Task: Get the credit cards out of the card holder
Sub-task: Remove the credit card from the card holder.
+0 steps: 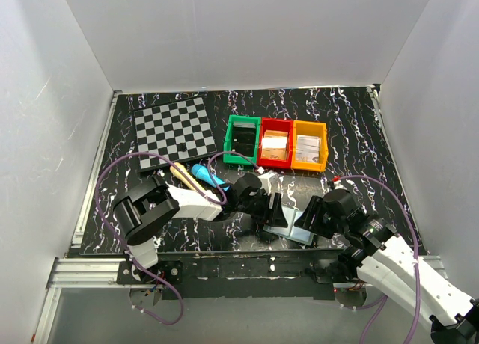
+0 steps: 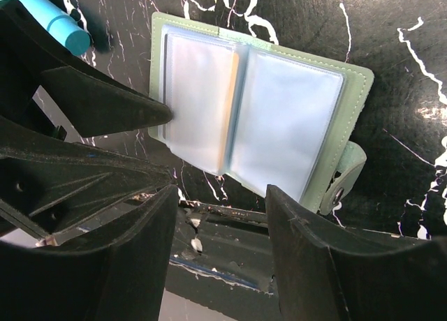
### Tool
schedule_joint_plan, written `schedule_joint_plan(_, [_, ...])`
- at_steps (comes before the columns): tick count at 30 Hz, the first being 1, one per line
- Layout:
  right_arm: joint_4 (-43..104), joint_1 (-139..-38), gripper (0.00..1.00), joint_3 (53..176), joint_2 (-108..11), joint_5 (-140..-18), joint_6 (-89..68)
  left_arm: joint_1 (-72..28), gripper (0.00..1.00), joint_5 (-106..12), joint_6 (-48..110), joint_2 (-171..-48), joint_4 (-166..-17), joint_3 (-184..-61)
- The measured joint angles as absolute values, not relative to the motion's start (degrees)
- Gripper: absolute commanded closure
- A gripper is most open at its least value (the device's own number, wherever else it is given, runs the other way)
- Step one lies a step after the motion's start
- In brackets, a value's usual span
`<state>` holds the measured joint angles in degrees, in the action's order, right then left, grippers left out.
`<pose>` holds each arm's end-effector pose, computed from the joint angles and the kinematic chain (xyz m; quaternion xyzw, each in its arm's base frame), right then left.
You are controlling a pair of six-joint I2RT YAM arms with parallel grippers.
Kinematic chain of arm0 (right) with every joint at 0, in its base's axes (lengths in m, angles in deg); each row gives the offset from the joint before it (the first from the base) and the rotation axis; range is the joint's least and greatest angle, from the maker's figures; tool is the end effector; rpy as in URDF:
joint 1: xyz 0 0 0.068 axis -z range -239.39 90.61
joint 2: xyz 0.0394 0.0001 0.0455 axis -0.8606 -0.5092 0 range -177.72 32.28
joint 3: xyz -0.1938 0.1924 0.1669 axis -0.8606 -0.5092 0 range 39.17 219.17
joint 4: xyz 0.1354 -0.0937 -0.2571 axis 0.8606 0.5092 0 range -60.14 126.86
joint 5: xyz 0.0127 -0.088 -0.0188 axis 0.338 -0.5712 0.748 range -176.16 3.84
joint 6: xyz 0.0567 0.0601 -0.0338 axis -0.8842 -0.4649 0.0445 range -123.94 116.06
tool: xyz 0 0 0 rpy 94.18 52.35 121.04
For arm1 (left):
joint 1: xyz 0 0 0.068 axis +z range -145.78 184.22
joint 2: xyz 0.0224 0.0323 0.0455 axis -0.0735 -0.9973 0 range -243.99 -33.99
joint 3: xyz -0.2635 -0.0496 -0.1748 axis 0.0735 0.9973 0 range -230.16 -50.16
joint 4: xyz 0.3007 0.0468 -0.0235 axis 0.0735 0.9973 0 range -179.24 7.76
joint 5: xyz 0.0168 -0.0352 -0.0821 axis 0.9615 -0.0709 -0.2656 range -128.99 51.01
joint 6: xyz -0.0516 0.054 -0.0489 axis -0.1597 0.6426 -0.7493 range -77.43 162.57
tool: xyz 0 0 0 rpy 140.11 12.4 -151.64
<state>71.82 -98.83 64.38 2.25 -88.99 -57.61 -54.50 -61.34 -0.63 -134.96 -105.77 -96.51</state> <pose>0.1182 0.0922 0.1935 0.1241 0.9211 0.2515 0.2699 0.1886 -0.3688 0.1266 0.2031 0.8625 -0.4433 0.1351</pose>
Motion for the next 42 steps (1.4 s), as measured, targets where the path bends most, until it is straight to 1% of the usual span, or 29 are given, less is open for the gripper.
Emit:
schedule_joint_plan(12, [71.5, -98.8, 0.37, 62.9, 1.7, -88.3, -57.7, -55.6, 0.41, -64.8, 0.2, -138.0, -106.5, -99.3])
schedule_joint_plan(31, [68.5, -98.8, 0.39, 62.6, -11.4, -85.7, -56.2, -56.0, 0.41, -67.4, -1.1, -139.8, -110.5, -99.3])
schedule_joint_plan(35, [67.9, -98.8, 0.45, 62.6, -14.1, -85.6, -56.0, -56.1, 0.41, -67.9, -1.1, -140.1, -111.1, -99.4])
schedule_joint_plan(36, [67.5, -98.8, 0.49, 62.7, -15.1, -85.5, -56.0, -56.1, 0.41, -68.1, -1.2, -140.4, -111.3, -99.4])
schedule_joint_plan(38, [67.3, -98.8, 0.61, 63.0, -16.2, -85.4, -55.9, -56.1, 0.41, -68.2, -1.2, -140.5, -111.7, -99.4])
schedule_joint_plan(40, [66.9, -98.8, 0.71, 63.0, -17.2, -85.4, -55.7, -56.2, 0.41, -68.4, -1.2, -140.5, -111.8, -99.4])
schedule_joint_plan(42, [66.9, -98.8, 0.78, 63.0, -17.6, -85.5, -55.6, -56.2, 0.41, -68.4, -1.2, -140.5, -111.9, -99.4])
